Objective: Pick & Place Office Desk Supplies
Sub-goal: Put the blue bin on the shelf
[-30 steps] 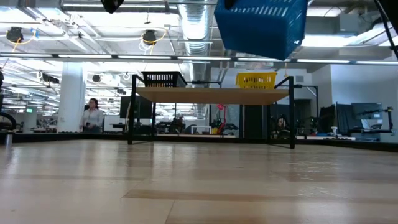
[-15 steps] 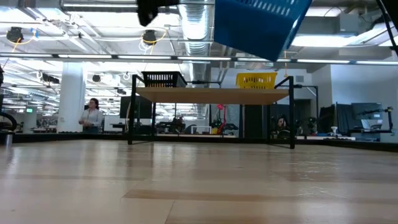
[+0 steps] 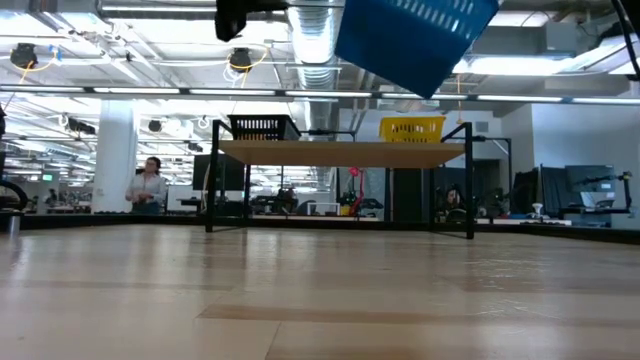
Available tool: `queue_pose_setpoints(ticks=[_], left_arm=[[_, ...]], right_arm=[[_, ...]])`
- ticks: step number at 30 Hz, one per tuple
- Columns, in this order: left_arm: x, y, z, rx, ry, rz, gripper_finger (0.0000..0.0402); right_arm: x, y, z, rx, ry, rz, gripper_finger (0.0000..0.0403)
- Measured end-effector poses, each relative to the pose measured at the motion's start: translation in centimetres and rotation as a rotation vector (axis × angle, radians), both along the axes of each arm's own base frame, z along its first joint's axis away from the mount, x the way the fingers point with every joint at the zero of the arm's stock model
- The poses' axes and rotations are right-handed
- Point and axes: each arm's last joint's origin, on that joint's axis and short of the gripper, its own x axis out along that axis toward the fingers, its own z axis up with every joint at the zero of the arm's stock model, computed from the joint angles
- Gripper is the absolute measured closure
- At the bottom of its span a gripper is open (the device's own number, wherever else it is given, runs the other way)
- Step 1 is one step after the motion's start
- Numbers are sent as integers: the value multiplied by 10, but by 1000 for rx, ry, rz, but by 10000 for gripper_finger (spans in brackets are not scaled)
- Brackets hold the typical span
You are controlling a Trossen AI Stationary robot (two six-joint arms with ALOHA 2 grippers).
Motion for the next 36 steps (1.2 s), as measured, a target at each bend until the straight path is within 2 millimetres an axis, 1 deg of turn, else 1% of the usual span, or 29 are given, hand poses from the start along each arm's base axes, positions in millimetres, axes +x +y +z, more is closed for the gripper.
queue_pose_setpoints(ticks=[2,4,8,12,15,19,23,26,28,32,36], left_arm=[[-2,4,1,-26,5,-25,220],[-4,7,-4,-51,52,-58,220],[0,12,-10,-56,79,-107,220],[3,24,-14,-91,90,-121,220],[3,32,-12,-106,62,-124,220],[2,44,-9,-173,34,-162,220],[2,53,-14,-199,53,-163,220],[4,57,-13,-214,30,-204,220],[6,62,-17,-241,40,-230,220],[13,64,-23,-257,44,-272,220],[23,63,-34,-294,70,-336,220]], right_arm=[[0,3,0,-20,-6,4,403],[-1,5,0,-21,-3,14,403],[-2,12,0,-39,-9,57,403],[-4,19,0,-80,-19,113,403],[-4,21,0,-102,-23,145,403],[-5,24,0,-123,-27,191,403],[-4,29,-3,-153,-25,257,403],[-3,34,-6,-171,-22,325,403],[-2,36,-8,-196,-20,368,403],[5,40,-20,-221,9,414,403],[2,44,-16,-239,-6,467,403]])
